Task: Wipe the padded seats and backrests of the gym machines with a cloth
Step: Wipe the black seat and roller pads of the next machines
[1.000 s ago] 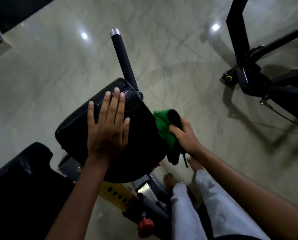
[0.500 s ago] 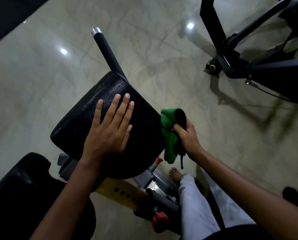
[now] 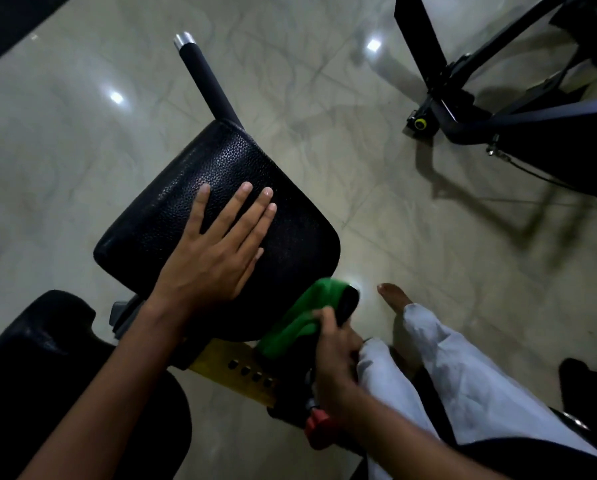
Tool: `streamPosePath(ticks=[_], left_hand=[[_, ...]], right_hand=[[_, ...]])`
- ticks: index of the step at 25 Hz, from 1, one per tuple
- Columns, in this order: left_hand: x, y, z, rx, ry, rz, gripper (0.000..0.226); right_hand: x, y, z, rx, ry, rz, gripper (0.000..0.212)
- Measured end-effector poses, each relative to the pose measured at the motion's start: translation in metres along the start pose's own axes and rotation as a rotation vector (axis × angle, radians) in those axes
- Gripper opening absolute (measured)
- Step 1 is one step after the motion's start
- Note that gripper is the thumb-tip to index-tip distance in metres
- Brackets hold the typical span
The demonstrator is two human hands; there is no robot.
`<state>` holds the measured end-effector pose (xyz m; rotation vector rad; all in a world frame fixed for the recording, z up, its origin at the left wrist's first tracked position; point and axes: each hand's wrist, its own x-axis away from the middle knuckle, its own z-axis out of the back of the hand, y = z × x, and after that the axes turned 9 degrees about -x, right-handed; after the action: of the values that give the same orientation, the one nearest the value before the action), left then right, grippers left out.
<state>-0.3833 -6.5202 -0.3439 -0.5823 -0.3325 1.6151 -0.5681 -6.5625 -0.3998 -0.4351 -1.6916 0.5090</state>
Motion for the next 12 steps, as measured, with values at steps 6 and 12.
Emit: streamPosePath(ticks=[6, 12], left_hand=[[0.021, -0.01, 0.007, 0.031, 0.003, -0.071, 0.051], [0.025, -0.007, 0.008, 0.046, -0.013, -0.028, 0.052]], right_hand=[[-0.027, -0.022, -0.008, -0.138, 0.093, 0.052, 0.008], [0.028, 0.034, -0.014, -0.042, -0.004, -0.203, 0.026]])
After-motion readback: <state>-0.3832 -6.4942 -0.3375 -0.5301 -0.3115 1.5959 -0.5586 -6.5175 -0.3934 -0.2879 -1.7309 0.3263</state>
